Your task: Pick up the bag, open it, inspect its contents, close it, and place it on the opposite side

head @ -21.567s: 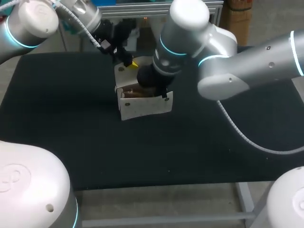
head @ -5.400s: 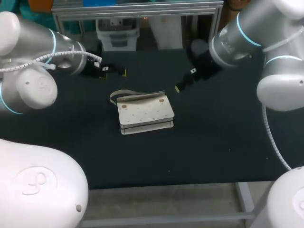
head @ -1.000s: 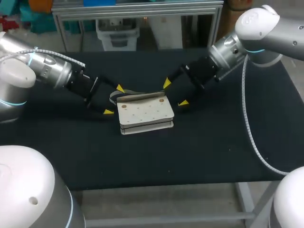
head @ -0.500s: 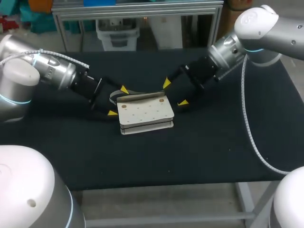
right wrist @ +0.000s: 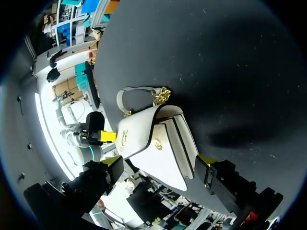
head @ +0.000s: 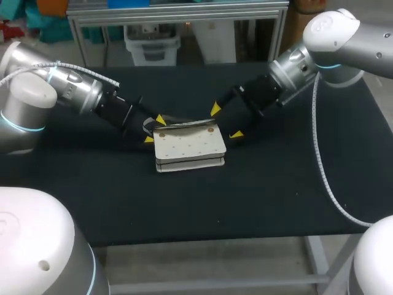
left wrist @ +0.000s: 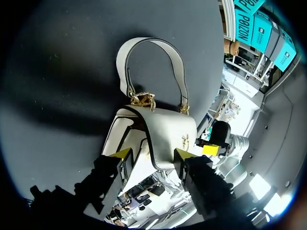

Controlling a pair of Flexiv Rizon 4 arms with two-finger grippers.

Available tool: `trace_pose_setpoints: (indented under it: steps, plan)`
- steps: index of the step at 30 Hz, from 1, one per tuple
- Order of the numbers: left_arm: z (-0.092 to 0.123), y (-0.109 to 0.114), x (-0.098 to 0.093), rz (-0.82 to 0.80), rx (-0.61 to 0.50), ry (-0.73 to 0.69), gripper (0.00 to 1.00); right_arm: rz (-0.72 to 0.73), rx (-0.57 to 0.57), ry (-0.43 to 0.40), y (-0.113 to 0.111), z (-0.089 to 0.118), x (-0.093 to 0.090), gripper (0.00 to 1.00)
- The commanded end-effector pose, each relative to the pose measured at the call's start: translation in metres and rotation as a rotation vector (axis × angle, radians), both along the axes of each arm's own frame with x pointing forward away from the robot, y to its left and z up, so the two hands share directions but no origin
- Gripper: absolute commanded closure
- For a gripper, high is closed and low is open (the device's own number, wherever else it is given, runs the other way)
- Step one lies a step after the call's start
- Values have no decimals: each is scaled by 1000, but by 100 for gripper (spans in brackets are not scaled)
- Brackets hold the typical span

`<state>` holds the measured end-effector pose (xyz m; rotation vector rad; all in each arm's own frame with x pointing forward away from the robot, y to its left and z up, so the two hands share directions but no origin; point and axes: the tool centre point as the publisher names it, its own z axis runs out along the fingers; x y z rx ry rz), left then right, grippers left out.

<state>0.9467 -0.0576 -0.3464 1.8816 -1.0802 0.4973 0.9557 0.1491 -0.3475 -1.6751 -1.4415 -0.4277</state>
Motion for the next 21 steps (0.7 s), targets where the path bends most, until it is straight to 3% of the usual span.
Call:
trace_pose_setpoints:
  steps: [1, 6, 9, 21]
  plan:
    - [-3, -3, 0, 5, 1, 7, 93, 9, 5, 6, 1, -3, 2, 0]
    - [-8, -4, 1, 11, 4, 10, 91, 15, 11, 13, 3, -6, 0, 0]
    - [-9, -4, 1, 13, 6, 6, 100, 18, 15, 19, 4, -8, -2, 0]
    - [-11, 1, 0, 0, 13, -63, 100, -5, 30, -2, -2, 0, -2, 0]
